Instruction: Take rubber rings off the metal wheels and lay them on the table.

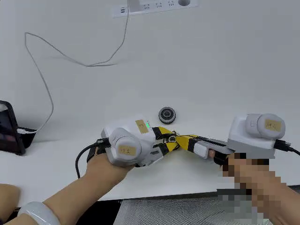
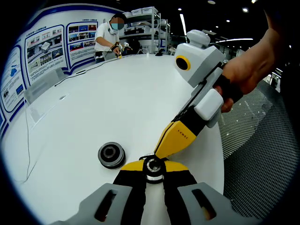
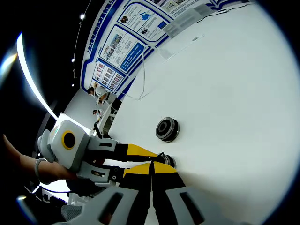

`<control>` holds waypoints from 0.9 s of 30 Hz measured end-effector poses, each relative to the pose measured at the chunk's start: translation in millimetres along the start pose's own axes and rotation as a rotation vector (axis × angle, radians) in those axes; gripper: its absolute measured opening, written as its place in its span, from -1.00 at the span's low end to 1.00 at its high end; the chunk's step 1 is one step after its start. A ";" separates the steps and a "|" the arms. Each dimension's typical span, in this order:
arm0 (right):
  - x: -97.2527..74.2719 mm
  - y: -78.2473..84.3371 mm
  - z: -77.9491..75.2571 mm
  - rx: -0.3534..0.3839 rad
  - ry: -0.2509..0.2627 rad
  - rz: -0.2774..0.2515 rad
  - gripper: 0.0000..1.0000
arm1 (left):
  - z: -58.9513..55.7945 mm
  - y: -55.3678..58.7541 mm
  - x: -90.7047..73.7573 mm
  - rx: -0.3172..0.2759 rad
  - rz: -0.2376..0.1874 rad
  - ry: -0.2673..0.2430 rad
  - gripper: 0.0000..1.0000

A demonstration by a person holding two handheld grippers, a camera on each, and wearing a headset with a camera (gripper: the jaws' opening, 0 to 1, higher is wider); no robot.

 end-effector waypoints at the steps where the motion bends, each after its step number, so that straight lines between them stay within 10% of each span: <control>1: -0.3 0.3 1.1 0.002 -0.006 0.001 -0.99 | 0.0 0.0 0.1 0.000 0.000 0.000 -0.75; 27: -2.8 -0.2 -2.2 0.051 0.017 -0.010 -0.98 | -0.1 2.8 -11.1 -0.003 -0.041 -0.002 -0.48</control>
Point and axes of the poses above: the centre of the closed fingertips' face, and the gripper's own axes: x roughly forward along the fingers, z roughly to its left, y roughly out of its underside, the point moved 6 cm from there along -x, roughly backward along the fingers, and after that the axes turned 5 degrees about z, right-handed, at the moved point
